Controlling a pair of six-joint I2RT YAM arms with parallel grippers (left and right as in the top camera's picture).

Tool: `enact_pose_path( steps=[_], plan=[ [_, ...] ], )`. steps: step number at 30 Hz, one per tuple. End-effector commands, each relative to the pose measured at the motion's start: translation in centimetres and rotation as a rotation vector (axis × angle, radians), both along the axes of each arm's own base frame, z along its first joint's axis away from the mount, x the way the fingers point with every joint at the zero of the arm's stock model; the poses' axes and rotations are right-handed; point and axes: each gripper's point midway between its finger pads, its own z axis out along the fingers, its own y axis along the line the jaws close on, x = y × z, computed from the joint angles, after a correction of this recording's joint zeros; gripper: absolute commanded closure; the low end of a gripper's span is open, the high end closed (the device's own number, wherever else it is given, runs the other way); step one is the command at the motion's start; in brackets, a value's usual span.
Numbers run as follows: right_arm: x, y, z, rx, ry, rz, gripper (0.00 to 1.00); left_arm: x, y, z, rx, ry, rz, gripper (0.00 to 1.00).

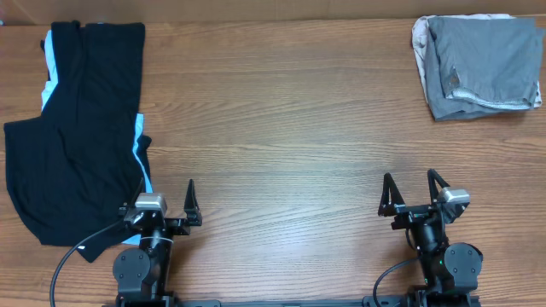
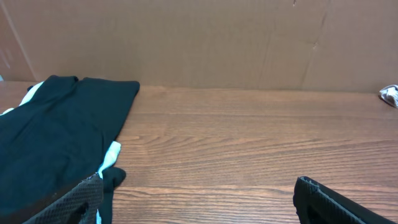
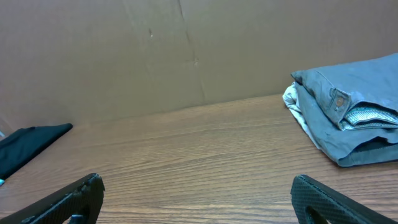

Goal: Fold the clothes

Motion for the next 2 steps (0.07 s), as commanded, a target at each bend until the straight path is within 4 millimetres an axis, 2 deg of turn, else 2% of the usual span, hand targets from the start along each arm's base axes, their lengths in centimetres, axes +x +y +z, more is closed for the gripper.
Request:
enact_pose_path(
  steps=[1,2],
  plan=[
    [0.00,-0.02,-0.16,0.001,-0.004,-0.004,0.00,-0.05,0.04,0.04,0.022,-0.008,-0.002,0.00],
    [0.00,-0.02,-0.16,0.001,-0.004,-0.004,0.00,-0.05,0.04,0.04,0.022,-0.008,-0.002,0.00]
  ],
)
